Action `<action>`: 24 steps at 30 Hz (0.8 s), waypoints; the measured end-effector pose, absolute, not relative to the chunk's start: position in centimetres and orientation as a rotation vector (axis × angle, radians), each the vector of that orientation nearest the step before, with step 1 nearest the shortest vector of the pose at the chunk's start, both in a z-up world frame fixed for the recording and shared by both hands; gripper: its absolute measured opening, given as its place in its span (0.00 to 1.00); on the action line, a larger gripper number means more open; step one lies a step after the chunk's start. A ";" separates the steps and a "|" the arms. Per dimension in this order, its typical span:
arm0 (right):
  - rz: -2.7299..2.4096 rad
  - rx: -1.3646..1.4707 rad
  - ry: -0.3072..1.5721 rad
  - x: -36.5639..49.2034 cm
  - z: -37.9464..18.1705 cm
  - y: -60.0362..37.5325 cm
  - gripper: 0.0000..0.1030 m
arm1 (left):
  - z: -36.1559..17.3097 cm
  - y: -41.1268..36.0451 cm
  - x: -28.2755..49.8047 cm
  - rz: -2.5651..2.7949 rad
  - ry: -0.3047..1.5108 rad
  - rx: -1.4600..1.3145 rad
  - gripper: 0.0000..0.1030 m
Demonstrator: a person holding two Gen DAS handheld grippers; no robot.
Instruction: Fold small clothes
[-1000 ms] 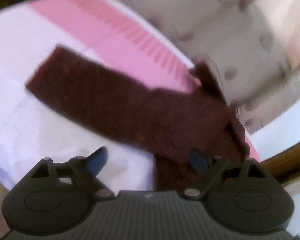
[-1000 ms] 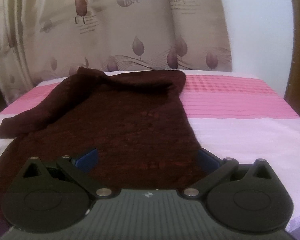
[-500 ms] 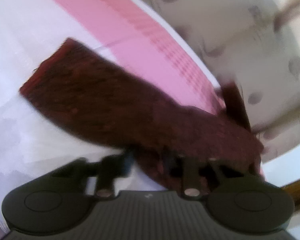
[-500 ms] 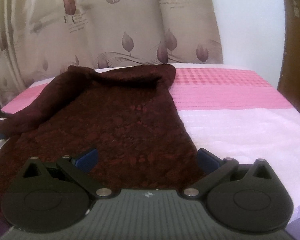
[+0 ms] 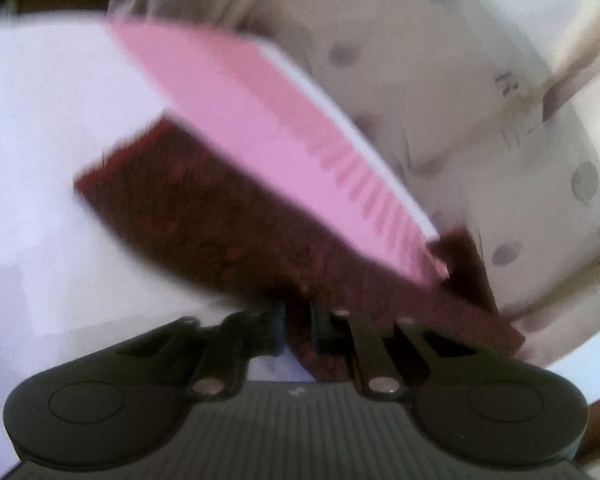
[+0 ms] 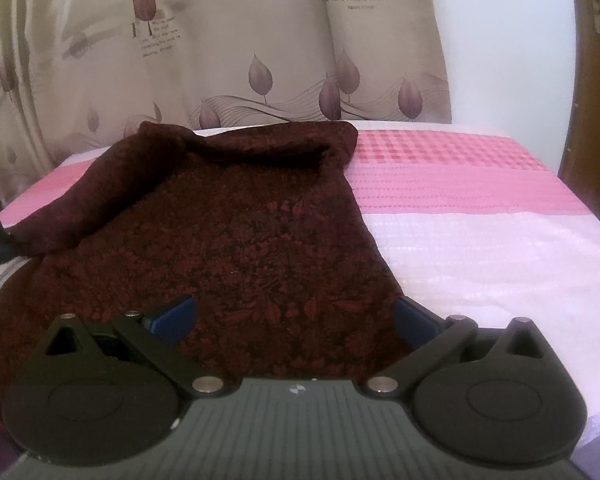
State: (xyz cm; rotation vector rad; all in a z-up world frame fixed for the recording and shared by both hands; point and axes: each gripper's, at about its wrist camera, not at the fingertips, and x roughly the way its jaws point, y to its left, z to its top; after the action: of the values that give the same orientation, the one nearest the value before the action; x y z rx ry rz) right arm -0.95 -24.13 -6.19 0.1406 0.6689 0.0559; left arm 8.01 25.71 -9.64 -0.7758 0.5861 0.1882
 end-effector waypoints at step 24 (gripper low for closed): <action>0.063 0.085 0.719 1.3 -6.1 -22.5 1.00 | -8.9 36.2 23.8 0.553 0.487 -0.325 0.11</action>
State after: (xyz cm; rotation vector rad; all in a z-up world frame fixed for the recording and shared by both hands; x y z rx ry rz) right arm 1.32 -22.49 -6.14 0.0850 0.7194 0.0634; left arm 23.77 36.16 -8.87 -0.3245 0.4874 0.5525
